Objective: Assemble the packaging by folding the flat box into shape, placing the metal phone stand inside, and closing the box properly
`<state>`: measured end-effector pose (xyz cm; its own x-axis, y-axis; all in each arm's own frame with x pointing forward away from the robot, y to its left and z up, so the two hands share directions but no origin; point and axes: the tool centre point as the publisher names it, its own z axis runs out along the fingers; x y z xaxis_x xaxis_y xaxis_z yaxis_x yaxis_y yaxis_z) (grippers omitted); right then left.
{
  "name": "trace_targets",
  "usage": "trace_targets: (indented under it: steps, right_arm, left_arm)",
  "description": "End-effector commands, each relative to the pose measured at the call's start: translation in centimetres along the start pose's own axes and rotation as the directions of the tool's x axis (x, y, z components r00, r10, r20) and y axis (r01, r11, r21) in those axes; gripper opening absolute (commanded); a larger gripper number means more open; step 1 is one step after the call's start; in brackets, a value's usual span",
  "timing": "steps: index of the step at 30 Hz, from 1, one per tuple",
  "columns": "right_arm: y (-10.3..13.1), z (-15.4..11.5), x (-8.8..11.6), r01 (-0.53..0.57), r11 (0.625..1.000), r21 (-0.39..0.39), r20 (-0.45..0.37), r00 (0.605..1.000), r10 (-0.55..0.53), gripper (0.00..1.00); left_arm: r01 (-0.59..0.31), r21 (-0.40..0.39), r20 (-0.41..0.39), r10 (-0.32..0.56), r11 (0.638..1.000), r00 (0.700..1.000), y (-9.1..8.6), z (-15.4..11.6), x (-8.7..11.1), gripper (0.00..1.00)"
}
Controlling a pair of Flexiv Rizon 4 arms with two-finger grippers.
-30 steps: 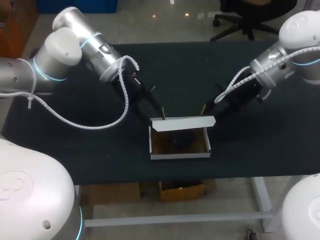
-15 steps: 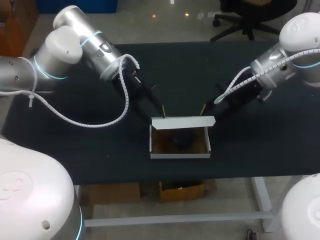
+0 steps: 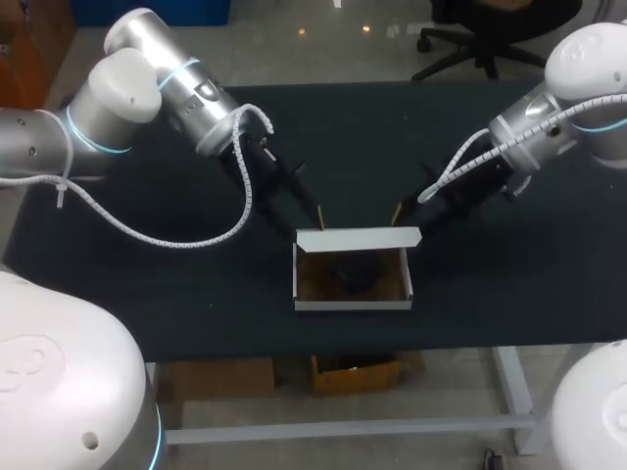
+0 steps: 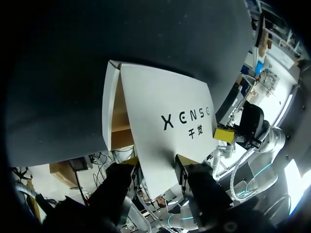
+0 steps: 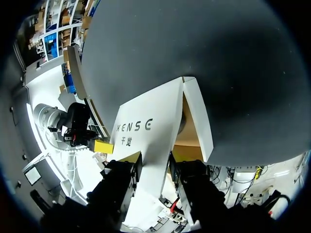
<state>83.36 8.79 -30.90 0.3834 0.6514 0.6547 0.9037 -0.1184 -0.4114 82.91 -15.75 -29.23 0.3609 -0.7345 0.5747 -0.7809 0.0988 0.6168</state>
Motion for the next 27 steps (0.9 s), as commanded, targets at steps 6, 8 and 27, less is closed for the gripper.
trace_targets:
  steps: [6,8,27]
  right_arm:
    - [0.1,0.8,0.5,0.0,1.0,0.005,0.003,1.0,0.0,0.34]
    - [0.1,0.8,0.5,0.0,1.0,0.005,0.004,1.0,-0.001,0.34]
    - [-0.1,1.4,-0.3,0.01,1.0,0.001,0.023,1.0,-0.01,0.35]
  left_arm:
    - [0.0,-0.008,-0.001,0.0,1.0,1.0,-0.4,0.7,0.4,0.41]
    - [0.0,-0.008,-0.001,0.0,1.0,1.0,-0.4,0.8,0.3,0.41]
    - [0.001,-0.004,-0.007,-0.001,1.0,1.0,-0.2,1.3,-1.2,0.41]
